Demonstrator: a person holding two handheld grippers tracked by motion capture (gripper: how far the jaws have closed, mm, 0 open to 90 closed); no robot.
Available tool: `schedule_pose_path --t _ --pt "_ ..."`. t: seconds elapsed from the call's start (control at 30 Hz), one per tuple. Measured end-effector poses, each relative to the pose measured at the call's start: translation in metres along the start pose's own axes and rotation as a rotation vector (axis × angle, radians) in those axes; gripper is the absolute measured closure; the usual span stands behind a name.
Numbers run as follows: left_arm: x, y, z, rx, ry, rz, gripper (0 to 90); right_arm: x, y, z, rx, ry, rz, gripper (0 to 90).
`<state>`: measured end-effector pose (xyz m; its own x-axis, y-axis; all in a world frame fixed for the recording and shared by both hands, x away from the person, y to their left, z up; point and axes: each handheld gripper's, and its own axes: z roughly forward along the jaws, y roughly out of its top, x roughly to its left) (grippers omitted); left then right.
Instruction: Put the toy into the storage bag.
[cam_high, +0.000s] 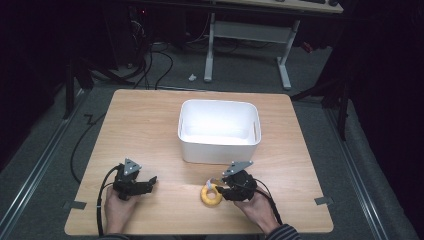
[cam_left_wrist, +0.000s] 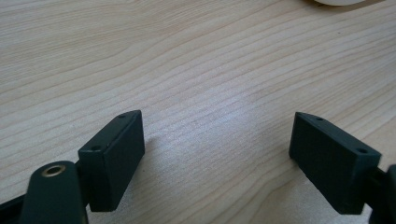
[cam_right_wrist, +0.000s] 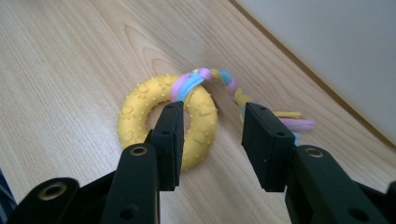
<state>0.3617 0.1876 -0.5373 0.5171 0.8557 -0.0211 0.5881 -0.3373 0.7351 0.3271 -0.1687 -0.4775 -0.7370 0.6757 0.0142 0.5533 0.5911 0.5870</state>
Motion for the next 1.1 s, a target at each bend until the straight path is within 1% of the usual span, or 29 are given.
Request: schedule_pose_path --t 0.17,0.43,0.53,0.7,0.8,0.93,1.1 --pt "0.0 0.0 0.0 0.001 0.0 0.001 18.6 0.003 0.003 0.012 0.039 0.012 0.001 59.3" --pt "0.0 0.0 0.0 0.001 0.0 0.001 18.5 0.002 0.004 0.025 0.076 0.021 0.009 59.3" --pt "0.0 0.0 0.0 0.001 -0.001 0.001 18.5 0.003 0.004 0.027 0.083 0.02 0.011 59.4" --pt "0.0 0.0 0.0 0.001 -0.002 0.002 18.3 0.003 0.004 0.033 0.106 0.007 -0.006 60.4" --pt "0.0 0.0 0.0 0.001 -0.003 0.002 18.2 0.004 0.004 0.035 0.109 0.006 -0.009 61.6" --pt "0.0 0.0 0.0 0.0 -0.001 0.004 18.2 0.004 0.004 0.035 0.114 0.013 -0.011 64.7" --pt "0.0 0.0 0.0 0.002 -0.002 0.003 18.2 0.003 0.005 0.035 0.119 0.02 -0.005 65.6"
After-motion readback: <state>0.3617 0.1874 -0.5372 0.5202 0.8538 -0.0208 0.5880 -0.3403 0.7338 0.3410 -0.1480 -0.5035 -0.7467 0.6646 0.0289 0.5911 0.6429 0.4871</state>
